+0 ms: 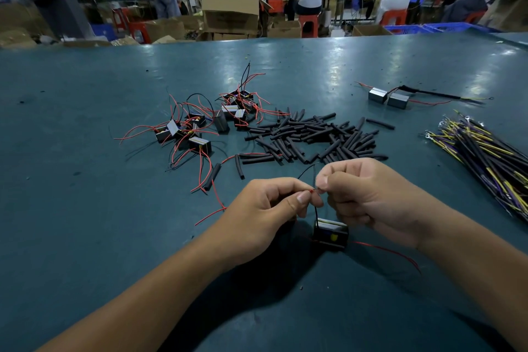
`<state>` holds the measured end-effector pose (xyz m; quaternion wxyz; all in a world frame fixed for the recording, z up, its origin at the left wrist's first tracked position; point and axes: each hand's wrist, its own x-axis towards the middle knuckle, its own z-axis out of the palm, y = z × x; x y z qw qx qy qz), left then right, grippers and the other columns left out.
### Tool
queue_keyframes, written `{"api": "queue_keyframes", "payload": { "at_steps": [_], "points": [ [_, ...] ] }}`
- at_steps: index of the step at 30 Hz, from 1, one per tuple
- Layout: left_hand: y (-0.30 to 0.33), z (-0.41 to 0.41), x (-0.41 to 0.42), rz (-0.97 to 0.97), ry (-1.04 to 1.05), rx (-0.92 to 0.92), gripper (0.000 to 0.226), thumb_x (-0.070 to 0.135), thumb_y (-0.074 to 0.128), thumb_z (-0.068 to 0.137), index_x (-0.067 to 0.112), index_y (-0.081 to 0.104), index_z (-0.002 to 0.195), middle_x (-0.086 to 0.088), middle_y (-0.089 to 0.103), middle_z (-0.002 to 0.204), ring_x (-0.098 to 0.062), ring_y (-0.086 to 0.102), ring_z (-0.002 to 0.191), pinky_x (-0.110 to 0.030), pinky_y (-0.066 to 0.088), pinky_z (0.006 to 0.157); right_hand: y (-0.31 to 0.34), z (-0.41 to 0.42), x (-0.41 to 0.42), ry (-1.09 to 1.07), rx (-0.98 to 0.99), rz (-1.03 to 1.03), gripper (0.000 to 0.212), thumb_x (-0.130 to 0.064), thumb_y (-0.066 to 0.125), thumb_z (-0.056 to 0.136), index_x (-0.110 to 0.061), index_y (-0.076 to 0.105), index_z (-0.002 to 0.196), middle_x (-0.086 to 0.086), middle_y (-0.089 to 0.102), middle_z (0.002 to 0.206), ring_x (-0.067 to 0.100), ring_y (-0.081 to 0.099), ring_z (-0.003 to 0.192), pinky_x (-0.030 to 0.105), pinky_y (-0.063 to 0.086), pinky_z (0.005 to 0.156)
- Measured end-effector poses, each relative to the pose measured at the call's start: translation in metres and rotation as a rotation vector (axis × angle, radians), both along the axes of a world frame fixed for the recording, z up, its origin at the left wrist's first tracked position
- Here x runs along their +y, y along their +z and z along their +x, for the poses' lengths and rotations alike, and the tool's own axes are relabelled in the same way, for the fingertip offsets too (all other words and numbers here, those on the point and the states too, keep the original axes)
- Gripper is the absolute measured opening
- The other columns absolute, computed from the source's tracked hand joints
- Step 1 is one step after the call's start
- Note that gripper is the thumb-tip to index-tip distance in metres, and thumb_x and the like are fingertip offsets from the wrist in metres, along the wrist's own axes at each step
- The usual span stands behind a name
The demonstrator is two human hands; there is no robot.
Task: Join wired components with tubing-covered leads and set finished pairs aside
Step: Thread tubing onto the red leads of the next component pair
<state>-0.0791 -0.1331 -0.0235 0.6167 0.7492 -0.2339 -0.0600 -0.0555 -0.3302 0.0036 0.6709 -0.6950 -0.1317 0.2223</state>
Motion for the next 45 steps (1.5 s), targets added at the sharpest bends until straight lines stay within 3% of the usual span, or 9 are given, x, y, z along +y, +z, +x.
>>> {"api": "queue_keyframes", "payload": {
  "at_steps": [4,6,11,14,20,28,35,40,45],
  "points": [
    [0.000,0.000,0.001,-0.033,-0.010,0.017,0.022,0.018,0.051,0.102,0.016,0.072,0.096,0.014,0.054,0.072,-0.001,0.047,0.069,-0.012,0.039,0.068,-0.004,0.001,-0.003,-0.009,-0.422,-0.135,0.013,-0.020,0.061,0.087,-0.017,0.059,0.074,0.017,0.055,0.062,0.009,0.034,0.047,0.018,0.032,0.046],
    [0.000,-0.001,0.001,-0.052,-0.016,0.031,0.022,0.017,0.051,0.102,0.016,0.072,0.095,0.013,0.055,0.073,-0.001,0.049,0.070,-0.011,0.040,0.069,-0.006,0.001,-0.005,-0.022,-0.757,-0.274,0.011,-0.018,0.059,0.091,-0.017,0.057,0.080,-0.003,0.067,0.070,0.002,0.038,0.051,0.014,0.034,0.051],
    [0.002,-0.002,0.000,-0.096,-0.012,0.046,0.022,0.020,0.051,0.099,0.013,0.071,0.095,0.009,0.053,0.072,-0.006,0.044,0.067,-0.014,0.038,0.066,-0.003,0.004,-0.006,-0.039,-1.405,-0.606,0.013,-0.017,0.054,0.094,-0.011,0.058,0.083,-0.023,0.040,0.073,0.003,0.033,0.059,0.012,0.030,0.057],
    [0.000,-0.001,0.000,-0.026,0.042,-0.023,0.022,0.017,0.051,0.102,0.011,0.072,0.098,0.011,0.050,0.070,-0.005,0.043,0.066,-0.015,0.037,0.064,-0.002,0.003,-0.009,-0.034,-1.036,-0.488,0.010,-0.028,0.058,0.092,-0.027,0.058,0.083,-0.019,0.050,0.063,0.004,0.039,0.051,0.013,0.032,0.052],
    [0.000,-0.001,0.000,0.081,0.143,-0.151,0.018,0.021,0.054,0.102,0.018,0.072,0.097,0.010,0.046,0.065,-0.006,0.040,0.060,-0.020,0.035,0.058,0.004,0.003,-0.006,-0.119,-0.189,-0.207,0.034,-0.021,0.054,0.098,-0.017,0.068,0.067,-0.002,0.035,0.050,0.013,0.025,0.043,0.021,0.023,0.041],
    [0.000,-0.005,-0.003,0.431,0.275,-0.558,0.015,0.018,0.059,0.094,0.018,0.073,0.098,0.017,0.062,0.082,-0.003,0.058,0.075,-0.031,0.048,0.069,0.010,-0.006,0.002,-0.045,0.144,-0.191,0.020,-0.022,0.057,0.079,-0.012,0.067,0.065,-0.001,0.034,0.049,0.010,0.020,0.037,0.018,0.018,0.040],
    [0.000,-0.005,-0.004,0.435,0.282,-0.597,0.013,0.021,0.058,0.095,0.022,0.071,0.096,0.019,0.060,0.079,-0.004,0.056,0.072,-0.038,0.047,0.069,0.004,-0.007,0.004,-0.049,0.030,-0.115,0.014,-0.015,0.058,0.075,-0.012,0.063,0.062,0.000,0.038,0.047,0.010,0.024,0.037,0.017,0.022,0.038],
    [0.003,-0.005,-0.004,0.231,0.216,-0.420,0.016,0.029,0.057,0.098,0.019,0.068,0.091,0.003,0.060,0.068,-0.017,0.057,0.062,-0.042,0.047,0.059,-0.002,-0.008,0.007,-0.085,-0.481,-0.199,0.017,-0.027,0.057,0.073,-0.013,0.059,0.065,-0.004,0.043,0.050,0.010,0.033,0.047,0.018,0.030,0.046],
    [0.006,-0.007,-0.003,0.040,0.110,-0.159,0.020,0.021,0.056,0.096,0.011,0.068,0.084,0.008,0.045,0.058,-0.008,0.040,0.054,-0.020,0.035,0.052,-0.006,-0.009,0.004,-0.116,-1.148,-0.416,0.013,-0.017,0.055,0.079,-0.013,0.061,0.068,-0.009,0.048,0.056,0.009,0.041,0.048,0.021,0.034,0.047]
  ]
}}
